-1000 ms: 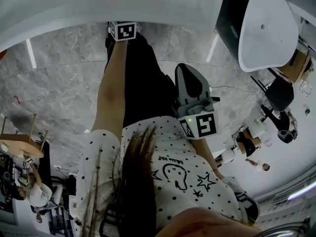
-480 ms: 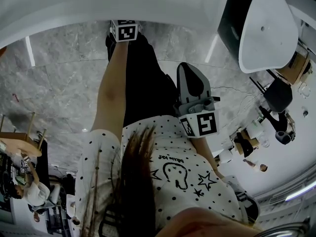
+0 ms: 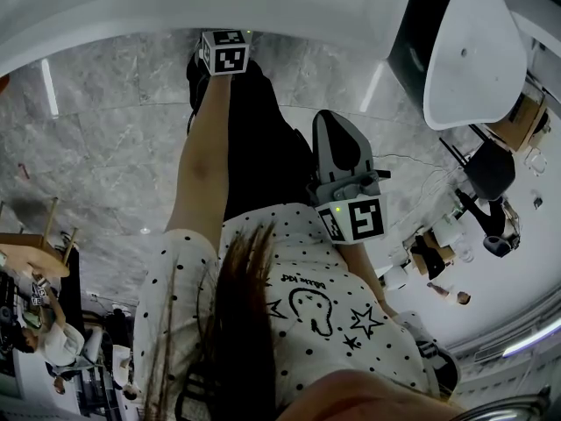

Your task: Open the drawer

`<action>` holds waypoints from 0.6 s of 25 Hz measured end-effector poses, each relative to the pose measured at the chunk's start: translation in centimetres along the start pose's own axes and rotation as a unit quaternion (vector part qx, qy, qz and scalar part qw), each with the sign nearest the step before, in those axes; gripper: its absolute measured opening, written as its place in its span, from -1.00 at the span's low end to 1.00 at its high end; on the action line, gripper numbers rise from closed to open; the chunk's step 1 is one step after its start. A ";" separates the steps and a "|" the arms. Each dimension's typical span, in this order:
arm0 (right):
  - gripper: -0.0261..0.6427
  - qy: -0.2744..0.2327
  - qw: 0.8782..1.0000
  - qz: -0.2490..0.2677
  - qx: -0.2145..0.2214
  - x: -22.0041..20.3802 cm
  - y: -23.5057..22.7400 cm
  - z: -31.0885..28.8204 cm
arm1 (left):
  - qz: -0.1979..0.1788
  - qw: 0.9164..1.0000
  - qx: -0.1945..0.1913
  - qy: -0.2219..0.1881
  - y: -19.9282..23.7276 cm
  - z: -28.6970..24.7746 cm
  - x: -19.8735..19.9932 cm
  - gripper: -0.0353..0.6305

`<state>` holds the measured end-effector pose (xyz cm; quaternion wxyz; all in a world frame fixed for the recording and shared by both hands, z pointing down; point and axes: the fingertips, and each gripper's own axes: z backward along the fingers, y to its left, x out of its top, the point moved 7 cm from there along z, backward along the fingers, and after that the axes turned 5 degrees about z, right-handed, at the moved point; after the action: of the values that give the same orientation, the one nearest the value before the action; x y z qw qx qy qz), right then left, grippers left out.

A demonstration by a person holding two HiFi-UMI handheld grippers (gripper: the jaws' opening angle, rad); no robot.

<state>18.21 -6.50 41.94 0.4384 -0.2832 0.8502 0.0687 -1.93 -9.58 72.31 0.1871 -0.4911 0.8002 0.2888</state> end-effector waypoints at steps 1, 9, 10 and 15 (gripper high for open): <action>-0.88 0.000 1.000 0.000 0.000 0.1 0.0 0.0 | 0.000 1.000 -0.001 0.001 -0.1 0.1 -0.1 -0.47; -0.88 0.001 1.000 0.005 0.006 -0.1 1.0 -0.4 | 0.000 1.000 -0.009 0.006 -0.3 0.9 -1.9 -0.48; -0.88 0.002 1.000 0.006 0.007 -0.1 1.4 -0.5 | 0.000 1.000 -0.010 0.007 0.0 1.1 -2.1 -0.48; -0.88 0.002 1.000 0.009 0.009 0.6 2.1 -1.2 | 0.000 1.000 -0.013 0.008 0.3 1.4 -2.0 -0.48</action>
<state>15.96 -5.42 41.94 0.4382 -0.2721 0.8543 0.0644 -1.33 -7.19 72.47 0.1743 -0.4956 0.7981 0.2951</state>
